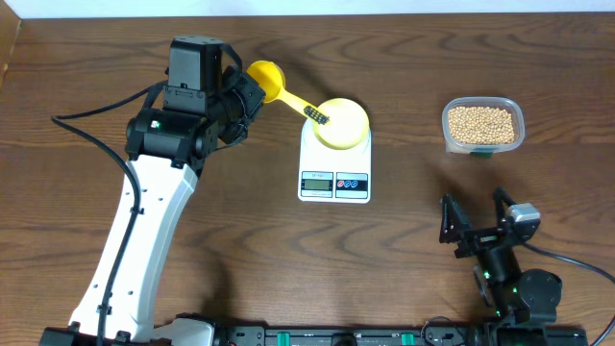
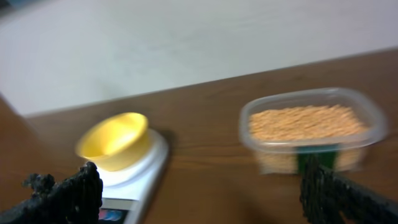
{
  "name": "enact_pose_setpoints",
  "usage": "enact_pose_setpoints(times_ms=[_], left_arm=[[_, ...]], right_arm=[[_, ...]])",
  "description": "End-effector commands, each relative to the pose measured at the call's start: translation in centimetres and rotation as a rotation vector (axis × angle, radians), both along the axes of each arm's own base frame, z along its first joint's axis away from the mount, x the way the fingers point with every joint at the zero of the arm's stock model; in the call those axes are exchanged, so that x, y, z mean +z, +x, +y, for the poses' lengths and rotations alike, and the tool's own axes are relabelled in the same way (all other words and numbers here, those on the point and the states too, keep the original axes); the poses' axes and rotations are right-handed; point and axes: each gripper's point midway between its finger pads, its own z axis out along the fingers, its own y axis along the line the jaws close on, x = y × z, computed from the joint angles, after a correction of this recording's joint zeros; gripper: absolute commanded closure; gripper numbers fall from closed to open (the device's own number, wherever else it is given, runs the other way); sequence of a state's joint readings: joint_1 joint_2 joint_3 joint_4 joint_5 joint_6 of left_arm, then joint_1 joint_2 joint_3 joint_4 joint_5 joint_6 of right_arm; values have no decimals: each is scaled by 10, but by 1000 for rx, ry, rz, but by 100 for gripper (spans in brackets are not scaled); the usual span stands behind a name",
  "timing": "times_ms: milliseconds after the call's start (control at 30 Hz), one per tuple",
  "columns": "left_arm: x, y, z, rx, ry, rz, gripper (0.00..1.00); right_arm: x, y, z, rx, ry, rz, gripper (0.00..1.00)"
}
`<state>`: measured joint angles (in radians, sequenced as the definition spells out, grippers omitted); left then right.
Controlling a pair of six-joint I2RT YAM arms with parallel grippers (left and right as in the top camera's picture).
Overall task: Scoop item into bowl and weigh 50g on scale
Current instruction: 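Move the right gripper toward the scoop held above the scale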
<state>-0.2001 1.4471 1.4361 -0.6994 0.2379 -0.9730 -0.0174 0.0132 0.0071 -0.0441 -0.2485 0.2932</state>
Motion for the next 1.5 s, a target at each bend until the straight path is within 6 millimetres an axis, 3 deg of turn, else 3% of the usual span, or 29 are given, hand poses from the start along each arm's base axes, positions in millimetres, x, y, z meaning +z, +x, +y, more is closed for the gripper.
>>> enact_pose_setpoints(times_ms=[0,333,600,733,867,967,1100,1333,1433,1467], left_arm=[[0,-2,0,9,-6,2,92],[2,0,-1,43,-41,5,92],[1,7,-25,29,-86,-1,92],[-8,6,-42,22,-111,34,93],[-12,4,-62,2,-132,49,93],[-8,7,-79,-35,-145,13,92],[-4,13,-99,-70,-156,-31,92],[-24,12,-109,-12,-189,51,92],[-26,10,-113,-5,-200,66,92],[-26,9,-115,-5,-204,69,92]], right_arm=[[11,-7,25,148,252,34,1],[65,-7,43,267,317,16,1],[115,15,70,449,324,127,1],[131,37,81,532,324,187,1],[132,68,89,548,328,244,1],[133,87,106,614,331,277,1],[126,102,132,681,358,347,1],[117,119,138,671,486,418,1],[117,118,139,672,492,423,20],[118,118,140,676,490,420,23]])
